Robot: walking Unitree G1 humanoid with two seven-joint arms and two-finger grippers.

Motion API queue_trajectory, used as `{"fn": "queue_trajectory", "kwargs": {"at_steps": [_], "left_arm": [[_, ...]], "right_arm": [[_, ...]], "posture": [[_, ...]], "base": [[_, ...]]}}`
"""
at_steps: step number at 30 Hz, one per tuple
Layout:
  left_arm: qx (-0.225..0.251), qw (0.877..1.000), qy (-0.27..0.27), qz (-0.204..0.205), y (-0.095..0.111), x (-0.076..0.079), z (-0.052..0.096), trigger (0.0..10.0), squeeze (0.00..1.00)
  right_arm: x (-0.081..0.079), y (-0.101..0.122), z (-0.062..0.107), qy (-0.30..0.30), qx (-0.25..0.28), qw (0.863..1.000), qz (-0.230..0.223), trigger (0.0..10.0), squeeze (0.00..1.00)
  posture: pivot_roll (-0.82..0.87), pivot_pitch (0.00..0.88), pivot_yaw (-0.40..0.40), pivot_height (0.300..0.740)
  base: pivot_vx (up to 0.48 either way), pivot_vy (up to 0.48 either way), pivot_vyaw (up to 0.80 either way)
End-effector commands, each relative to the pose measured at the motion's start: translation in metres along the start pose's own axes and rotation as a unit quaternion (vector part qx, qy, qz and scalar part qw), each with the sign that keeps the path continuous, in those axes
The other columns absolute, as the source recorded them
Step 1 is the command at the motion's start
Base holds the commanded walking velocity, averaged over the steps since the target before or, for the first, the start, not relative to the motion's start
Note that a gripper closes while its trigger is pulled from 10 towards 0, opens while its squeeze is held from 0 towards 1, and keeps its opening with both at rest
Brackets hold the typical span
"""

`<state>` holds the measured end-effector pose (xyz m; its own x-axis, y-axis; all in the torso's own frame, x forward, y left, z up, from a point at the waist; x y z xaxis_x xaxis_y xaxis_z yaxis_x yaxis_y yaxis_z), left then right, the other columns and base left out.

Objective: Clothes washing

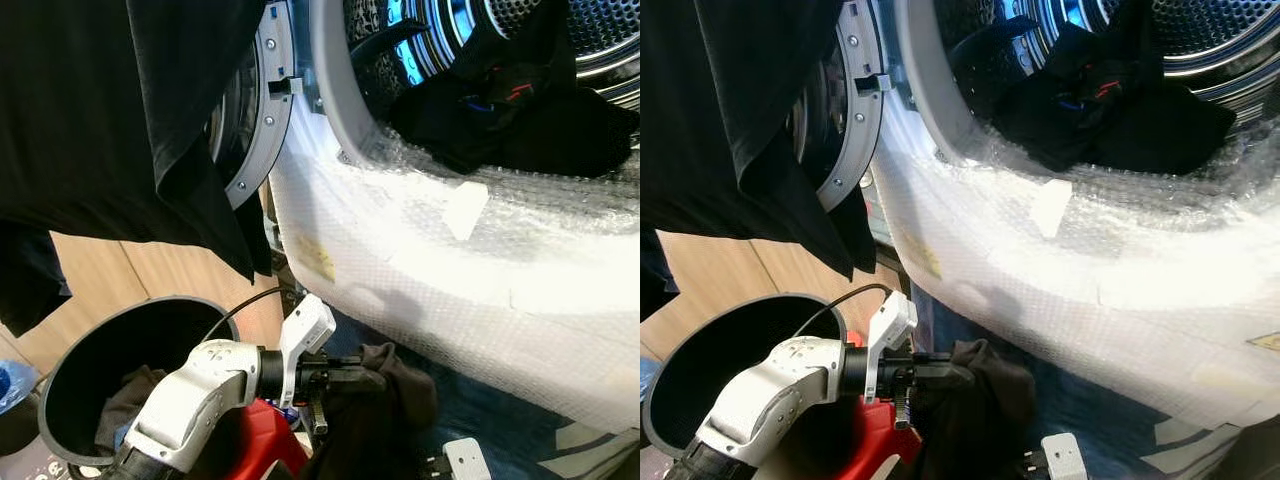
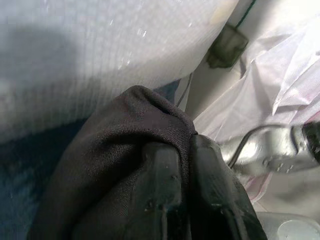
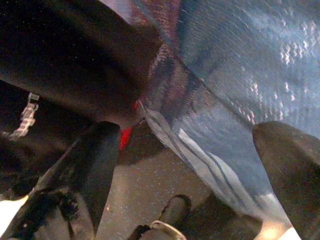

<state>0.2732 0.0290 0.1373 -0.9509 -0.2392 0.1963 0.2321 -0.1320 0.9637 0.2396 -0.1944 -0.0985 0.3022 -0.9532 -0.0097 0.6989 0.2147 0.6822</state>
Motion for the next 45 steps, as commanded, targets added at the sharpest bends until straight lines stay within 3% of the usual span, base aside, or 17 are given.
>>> {"fn": "queue_trajectory", "kwargs": {"at_steps": [1,3,5,7,12,14,17,20,24,28,36,38,45], "left_arm": [[0.004,1.0,0.009,-0.008,0.005,0.0,0.005,0.0,0.0],[0.001,1.0,0.008,-0.005,0.005,0.001,0.009,0.0,0.0],[-0.002,1.0,0.004,-0.007,0.007,0.001,0.011,0.0,0.0],[-0.002,1.0,-0.007,-0.013,0.012,0.003,0.01,0.0,0.0],[-0.001,1.0,-0.004,-0.016,0.013,0.002,0.008,0.0,0.0],[-0.008,1.0,-0.001,-0.015,0.013,0.0,0.011,0.0,0.0],[-0.009,1.0,-0.004,-0.015,0.013,0.002,0.012,0.0,0.0],[-0.007,1.0,-0.001,-0.014,0.013,0.003,0.012,0.0,0.0],[0.01,0.999,0.026,-0.018,0.022,-0.008,0.007,0.0,0.0],[0.016,0.999,0.031,-0.028,0.027,-0.013,0.0,0.0,0.0],[0.045,0.998,0.015,-0.038,0.043,-0.004,-0.019,0.0,0.0],[0.05,0.998,0.006,-0.039,0.045,0.001,-0.026,0.0,0.0],[0.06,0.997,0.005,-0.043,0.05,0.003,-0.032,0.0,0.0]], "right_arm": [[-0.002,0.014,0.0,0.023,0.033,0.999,-0.001,10.0,1.0],[-0.003,0.033,0.001,0.056,0.071,0.996,-0.003,10.0,1.0],[-0.008,0.044,0.004,0.099,0.092,0.991,0.021,10.0,1.0],[-0.002,0.054,0.01,0.12,0.108,0.985,0.055,10.0,1.0],[0.002,0.062,0.022,0.164,0.124,0.975,0.089,10.0,1.0],[-0.009,0.063,0.028,0.212,0.123,0.96,0.132,10.0,1.0],[-0.012,0.065,0.03,0.222,0.125,0.956,0.146,10.0,1.0],[-0.013,0.066,0.032,0.229,0.131,0.953,0.149,10.0,1.0],[-0.029,0.07,0.038,0.272,0.144,0.94,0.146,10.0,1.0],[-0.035,0.077,0.037,0.276,0.152,0.937,0.149,10.0,1.0],[-0.042,0.074,0.05,0.311,0.148,0.927,0.149,10.0,1.0],[-0.055,0.088,0.051,0.32,0.174,0.925,0.11,10.0,1.0],[-0.065,0.099,0.042,0.295,0.19,0.934,0.069,10.0,1.0]], "posture": [[0.03,0.0,0.062,0.74],[0.02,0.0,0.092,0.74],[0.01,0.0,0.1,0.74],[0.01,0.0,0.099,0.74],[0.0,0.0,0.093,0.74],[-0.01,0.0,0.105,0.74],[-0.02,0.0,0.113,0.74],[-0.01,0.0,0.107,0.74],[-0.02,0.0,0.107,0.74],[-0.03,0.0,0.105,0.74],[-0.02,0.0,0.068,0.74],[-0.01,0.0,0.062,0.74],[0.0,0.0,0.043,0.74]], "base": [[0.0,0.0,0.0],[0.0,0.0,0.0],[0.0,0.0,0.0],[0.0,0.0,0.0],[0.0,0.0,0.0],[0.0,0.0,0.0],[0.0,0.0,0.0],[0.0,0.0,0.0],[0.0,0.0,0.0],[0.0,0.0,0.0],[0.0,0.0,0.0],[0.0,0.0,0.0],[0.0,0.0,0.0]]}}
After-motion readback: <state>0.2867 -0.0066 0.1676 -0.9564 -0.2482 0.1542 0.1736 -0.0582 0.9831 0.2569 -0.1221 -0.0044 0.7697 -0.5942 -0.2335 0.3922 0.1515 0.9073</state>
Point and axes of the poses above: a point about 5 cm out from each wrist's last joint towards the gripper, its own z axis pointing back from the gripper into the wrist, its own y axis along the axis of the wrist's last joint, x = y × z, the point moved 5 cm from there along -z, pointing out of the wrist towards the gripper, and after that the axes turned 1 degree about z, right-handed, at the moved point
